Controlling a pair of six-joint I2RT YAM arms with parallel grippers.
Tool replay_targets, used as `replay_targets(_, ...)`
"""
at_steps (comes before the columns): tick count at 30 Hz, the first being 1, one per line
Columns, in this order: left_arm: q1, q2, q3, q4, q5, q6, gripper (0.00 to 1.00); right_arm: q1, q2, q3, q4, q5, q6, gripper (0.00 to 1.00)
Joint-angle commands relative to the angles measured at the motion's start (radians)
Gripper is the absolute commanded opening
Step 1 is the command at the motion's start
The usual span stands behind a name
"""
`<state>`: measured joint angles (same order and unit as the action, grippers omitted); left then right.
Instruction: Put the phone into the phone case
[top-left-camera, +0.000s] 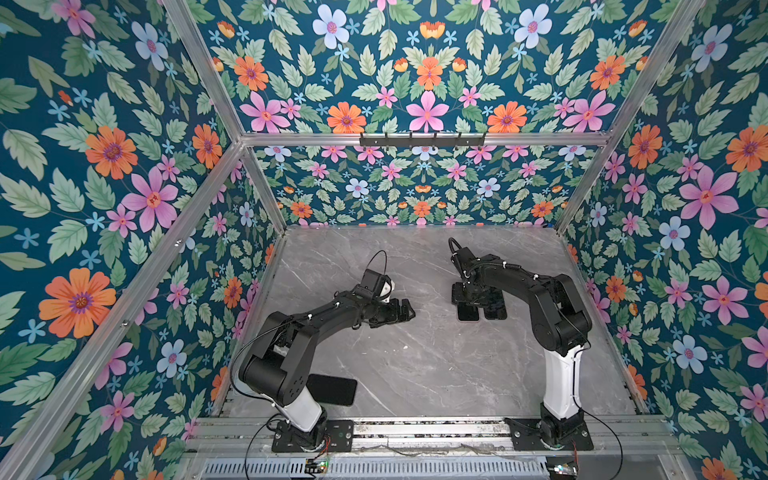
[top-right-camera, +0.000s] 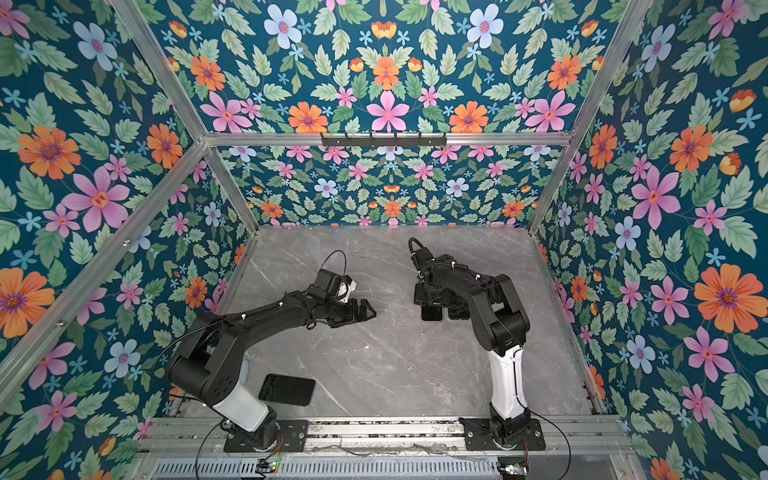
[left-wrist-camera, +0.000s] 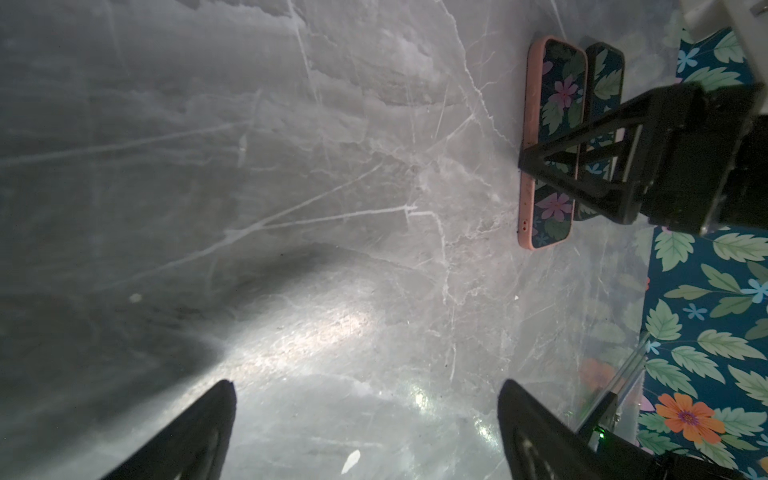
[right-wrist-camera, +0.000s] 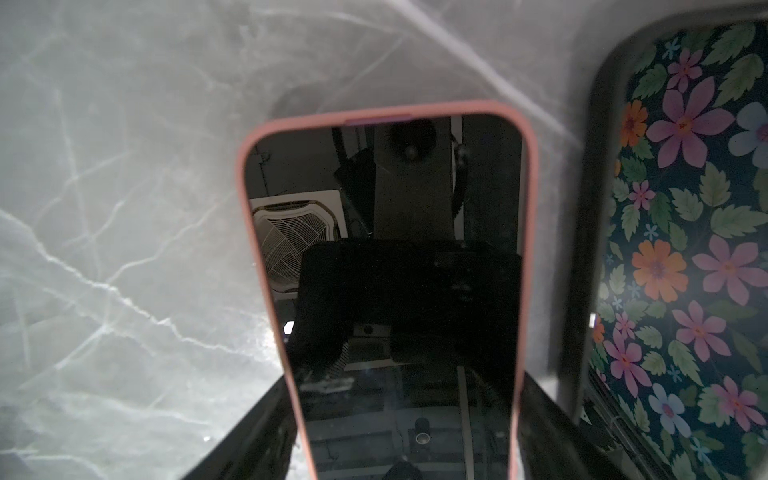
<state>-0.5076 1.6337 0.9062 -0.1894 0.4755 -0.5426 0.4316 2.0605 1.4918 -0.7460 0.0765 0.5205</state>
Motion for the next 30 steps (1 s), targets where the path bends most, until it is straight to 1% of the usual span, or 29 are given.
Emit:
replay_targets(1,0.001,0.004,0.011,0.004,0.012,0.011,1.00,0.000,0.008,0.025,-0.032,0.029,-0.001,0.78)
replay_targets(7,0.001,0.003,0.023,-0.008,0.000,0.013,1.00,0.000,-0.018,0.035,-0.045,0.038,-0.009,0.85)
replay_targets(11,0.003,0.001,0.032,-0.022,-0.007,0.015,1.00,0.000,-0.039,0.031,-0.054,0.041,-0.011,0.85)
replay_targets(14,0.008,-0.011,0.031,-0.034,-0.020,0.009,1.00,0.004,-0.101,-0.004,-0.024,0.021,-0.025,0.85)
replay_targets(17,0.020,-0.039,0.019,-0.052,-0.037,-0.002,1.00,0.032,-0.216,-0.111,0.117,-0.044,-0.084,0.85)
replay_targets(19,0.033,-0.060,0.008,-0.069,-0.056,-0.010,1.00,0.059,-0.281,-0.188,0.236,-0.111,-0.155,0.84)
replay_targets(21,0.053,-0.084,-0.006,-0.090,-0.074,-0.022,1.00,0.111,-0.332,-0.253,0.349,-0.148,-0.239,0.84)
replay_targets(24,0.087,-0.123,-0.031,-0.124,-0.110,-0.041,1.00,0.195,-0.374,-0.329,0.498,-0.208,-0.342,0.84)
replay_targets(27,0.126,-0.167,-0.044,-0.179,-0.163,-0.054,1.00,0.266,-0.393,-0.421,0.699,-0.314,-0.393,0.84)
replay_targets(30,0.185,-0.211,-0.058,-0.229,-0.200,-0.060,1.00,0.364,-0.366,-0.453,0.853,-0.380,-0.448,0.85)
